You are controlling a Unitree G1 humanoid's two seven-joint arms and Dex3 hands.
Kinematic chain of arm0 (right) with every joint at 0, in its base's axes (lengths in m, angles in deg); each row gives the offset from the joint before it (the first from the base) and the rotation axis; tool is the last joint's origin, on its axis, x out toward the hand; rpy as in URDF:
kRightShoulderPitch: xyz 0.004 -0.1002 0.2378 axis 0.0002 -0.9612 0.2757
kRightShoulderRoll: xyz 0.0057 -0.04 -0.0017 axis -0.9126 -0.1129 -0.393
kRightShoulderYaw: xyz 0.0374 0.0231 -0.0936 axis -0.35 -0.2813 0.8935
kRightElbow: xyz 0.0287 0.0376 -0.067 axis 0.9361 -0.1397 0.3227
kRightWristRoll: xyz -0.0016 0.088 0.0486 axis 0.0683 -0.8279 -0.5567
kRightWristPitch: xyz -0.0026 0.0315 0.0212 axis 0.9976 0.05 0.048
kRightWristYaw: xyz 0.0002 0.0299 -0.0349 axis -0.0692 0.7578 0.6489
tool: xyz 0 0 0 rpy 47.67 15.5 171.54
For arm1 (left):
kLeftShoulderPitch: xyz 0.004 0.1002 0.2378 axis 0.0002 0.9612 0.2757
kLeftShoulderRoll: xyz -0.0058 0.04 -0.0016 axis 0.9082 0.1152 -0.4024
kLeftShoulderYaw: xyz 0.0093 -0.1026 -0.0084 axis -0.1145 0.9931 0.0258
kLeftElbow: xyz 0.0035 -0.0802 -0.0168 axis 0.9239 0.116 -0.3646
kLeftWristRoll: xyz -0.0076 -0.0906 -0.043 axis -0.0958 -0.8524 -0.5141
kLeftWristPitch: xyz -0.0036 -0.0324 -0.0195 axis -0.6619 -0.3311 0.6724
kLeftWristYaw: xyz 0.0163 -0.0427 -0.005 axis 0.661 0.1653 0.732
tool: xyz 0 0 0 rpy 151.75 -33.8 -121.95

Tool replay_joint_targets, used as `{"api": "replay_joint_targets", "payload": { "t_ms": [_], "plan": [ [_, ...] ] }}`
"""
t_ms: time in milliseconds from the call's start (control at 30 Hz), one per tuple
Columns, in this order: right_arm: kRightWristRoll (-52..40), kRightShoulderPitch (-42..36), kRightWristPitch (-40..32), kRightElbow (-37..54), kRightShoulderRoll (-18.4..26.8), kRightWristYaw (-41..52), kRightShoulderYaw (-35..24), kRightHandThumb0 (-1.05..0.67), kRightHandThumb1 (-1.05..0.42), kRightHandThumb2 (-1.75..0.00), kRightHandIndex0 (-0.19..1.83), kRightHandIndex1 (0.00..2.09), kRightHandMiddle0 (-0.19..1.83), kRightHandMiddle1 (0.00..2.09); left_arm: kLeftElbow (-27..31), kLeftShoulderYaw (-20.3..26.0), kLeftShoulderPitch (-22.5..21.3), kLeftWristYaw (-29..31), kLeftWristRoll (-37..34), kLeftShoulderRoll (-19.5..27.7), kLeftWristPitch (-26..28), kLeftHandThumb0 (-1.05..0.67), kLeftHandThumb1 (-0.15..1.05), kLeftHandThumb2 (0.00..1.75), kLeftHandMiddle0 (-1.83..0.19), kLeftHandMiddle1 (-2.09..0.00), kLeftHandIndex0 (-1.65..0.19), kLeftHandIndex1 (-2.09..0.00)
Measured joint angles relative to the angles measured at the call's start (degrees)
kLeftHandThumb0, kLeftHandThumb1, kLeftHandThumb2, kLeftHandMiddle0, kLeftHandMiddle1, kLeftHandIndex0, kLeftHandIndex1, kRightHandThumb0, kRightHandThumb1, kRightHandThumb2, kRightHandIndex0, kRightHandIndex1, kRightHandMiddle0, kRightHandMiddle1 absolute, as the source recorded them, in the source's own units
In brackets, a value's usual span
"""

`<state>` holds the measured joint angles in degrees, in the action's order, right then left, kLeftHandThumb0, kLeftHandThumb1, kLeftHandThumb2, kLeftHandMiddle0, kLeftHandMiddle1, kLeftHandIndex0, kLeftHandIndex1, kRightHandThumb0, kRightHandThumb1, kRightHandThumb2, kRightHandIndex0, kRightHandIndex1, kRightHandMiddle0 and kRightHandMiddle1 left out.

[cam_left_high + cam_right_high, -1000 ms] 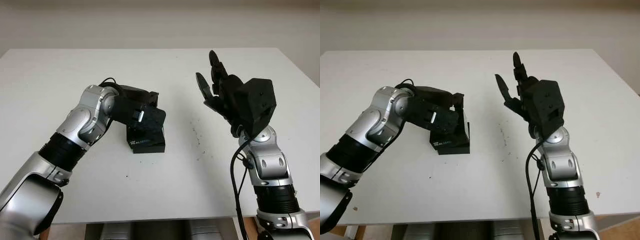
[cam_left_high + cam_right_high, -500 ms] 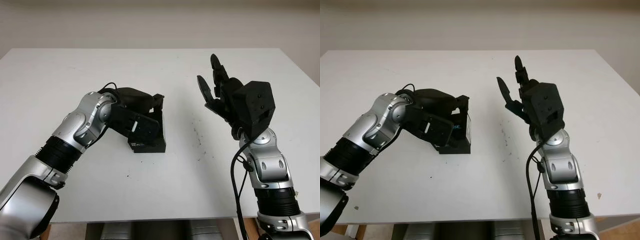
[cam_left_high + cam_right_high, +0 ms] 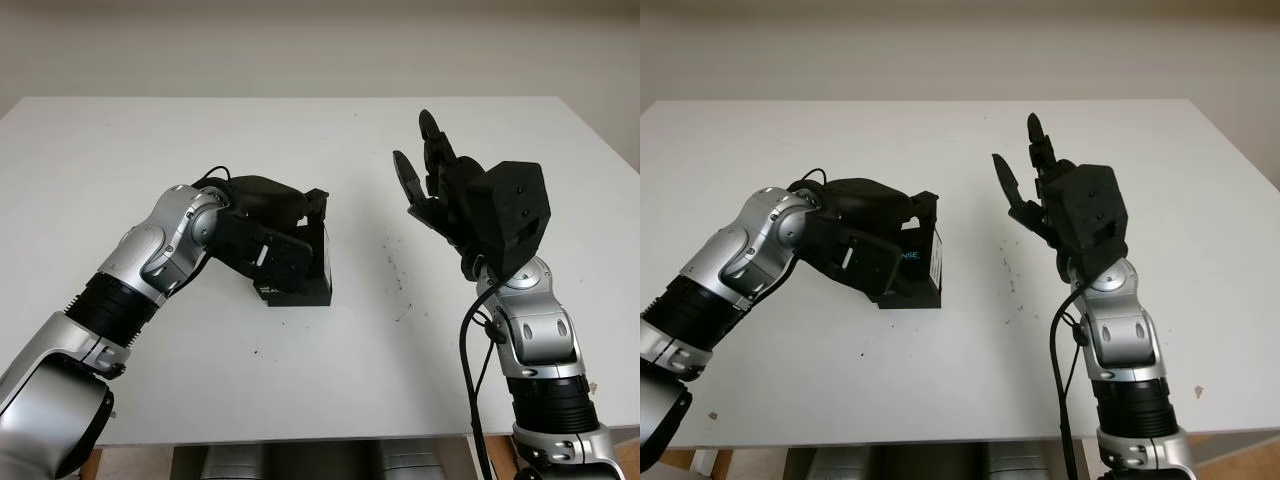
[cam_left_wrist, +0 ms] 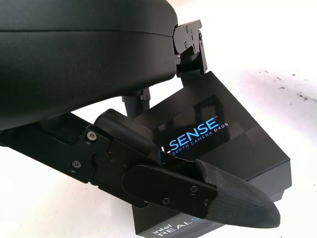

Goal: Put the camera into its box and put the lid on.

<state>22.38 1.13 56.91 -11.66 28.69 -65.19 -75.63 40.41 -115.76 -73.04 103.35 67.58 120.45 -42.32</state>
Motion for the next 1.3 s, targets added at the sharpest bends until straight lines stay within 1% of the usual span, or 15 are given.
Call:
{"api": "replay_joint_targets", "payload": {
  "t_ms": [67, 233, 400, 467, 633, 800, 900, 1000, 1067, 1100, 1133, 1167, 1200, 1267, 1300],
  "plan": [
    [0.09, -0.13, -0.45, 0.36, -0.06, -0.06, 0.09, -0.73, -1.05, -0.56, -0.19, 0.00, -0.19, 0.05, 0.10, -0.19, -0.04, 0.15, 0.98, -0.34, 0.56, -0.28, 1.05, 0.23, -0.36, -2.09, 0.06, -2.05],
    [0.11, -0.45, -0.72, 0.47, -0.13, -0.12, 0.11, -0.75, -1.05, -0.56, -0.19, 0.00, -0.19, 0.04, 0.58, -0.79, -0.01, -0.10, 3.24, -1.25, 2.23, -0.27, 1.05, 0.24, -0.34, -2.09, 0.17, -2.05],
    [0.13, -0.60, -0.17, 0.46, -0.13, 0.11, 0.15, -0.76, -1.05, -0.57, -0.19, 0.00, -0.19, 0.03, 0.60, -0.92, 0.17, 0.11, 3.55, -2.36, 4.28, -0.25, 1.05, 0.25, -0.56, -2.09, -0.08, -2.09],
    [0.16, -0.62, -0.17, 0.46, -0.13, 0.11, 0.21, -0.76, -1.05, -0.57, -0.19, 0.00, -0.19, 0.04, 0.74, -0.92, 0.17, 0.41, 3.55, -2.74, 5.44, -0.25, 1.05, 0.25, -0.57, -2.09, -0.10, -2.09],
    [0.09, -0.82, 0.65, 0.40, -0.15, 0.09, 0.17, -0.75, -1.05, -0.57, -0.19, 0.00, -0.19, 0.04, 1.41, -0.92, 0.14, 1.87, 3.69, -3.33, 7.64, -0.25, 1.05, 0.26, -0.44, -2.09, 0.06, -2.09],
    [0.11, -0.82, 1.19, 0.28, -0.18, -0.03, 0.16, -0.75, -1.05, -0.57, -0.19, 0.00, -0.19, 0.03, 1.40, -0.66, 0.11, 2.36, 2.81, -3.41, 7.76, -0.25, 1.05, 0.23, -0.44, -2.09, -0.12, -2.09],
    [0.05, -0.83, 1.20, 0.28, -0.41, -0.06, 0.18, -0.74, -1.05, -0.57, -0.19, 0.00, -0.19, 0.03, 1.29, -0.62, 0.03, 2.81, 2.61, -3.45, 8.19, -0.25, 1.05, 0.26, -0.45, -2.09, -0.08, -2.09],
    [0.06, -0.83, 1.19, 0.28, -0.83, -0.12, 0.21, -0.73, -1.05, -0.57, -0.19, 0.00, -0.19, 0.03, 1.17, -0.75, -0.15, 3.40, 2.72, -3.29, 8.02, -0.27, 1.05, 0.26, -0.35, -2.09, 0.07, -2.09],
    [0.01, -0.82, 1.10, 0.28, -1.11, -0.19, 0.20, -0.74, -1.05, -0.56, -0.19, 0.00, -0.19, 0.04, 1.07, -0.86, -0.21, 2.98, 2.96, -3.10, 7.06, -0.34, 1.05, 0.24, -0.39, -2.09, 0.05, -2.09],
    [-0.04, -0.83, 1.07, 0.28, -1.27, -0.28, 0.18, -0.74, -1.05, -0.56, -0.19, 0.00, -0.19, 0.04, 1.08, -1.20, -0.36, 2.88, 3.51, -2.84, 6.10, -0.40, 1.05, 0.27, -0.32, -2.09, 0.05, -2.06],
    [-0.05, -0.83, 1.07, 0.28, -1.31, -0.33, 0.18, -0.74, -1.05, -0.55, -0.19, 0.00, -0.19, 0.04, 1.12, -1.84, -0.72, 3.50, 4.26, -2.69, 5.80, -0.47, 1.05, 0.31, -0.22, -2.09, 0.12, -1.64],
    [0.01, -0.83, 1.10, 0.27, -1.32, -0.45, 0.19, -0.74, -1.05, -0.55, -0.19, 0.00, -0.18, 0.04, 1.66, -2.46, -1.23, 5.03, 5.38, -2.71, 6.29, -0.57, 1.05, 0.37, 0.03, -1.40, 0.15, -0.90],
    [0.10, -0.84, 1.12, 0.28, -1.36, -0.63, 0.21, -0.74, -1.05, -0.55, -0.19, 0.00, -0.18, 0.05, 2.77, -3.24, -1.81, 7.23, 6.75, -2.71, 7.39, -0.63, 1.05, 0.41, 0.09, -0.81, 0.16, -0.53],
    [0.24, -0.87, 1.13, 0.26, -1.38, -0.92, 0.20, -0.74, -1.05, -0.55, -0.19, 0.00, -0.18, 0.05, 4.77, -4.32, -1.93, 10.55, 8.76, -3.00, 9.86, -0.72, 1.05, 0.46, 0.17, -0.18, 0.19, -0.14],
    [0.24, -0.88, 1.14, 0.25, -1.40, -1.03, 0.20, -0.73, -1.05, -0.55, -0.19, 0.00, -0.18, 0.05, 5.43, -4.45, -1.91, 11.18, 9.47, -3.16, 10.72, -0.74, 1.05, 0.47, 0.18, -0.09, 0.19, -0.07]
  ]
}}
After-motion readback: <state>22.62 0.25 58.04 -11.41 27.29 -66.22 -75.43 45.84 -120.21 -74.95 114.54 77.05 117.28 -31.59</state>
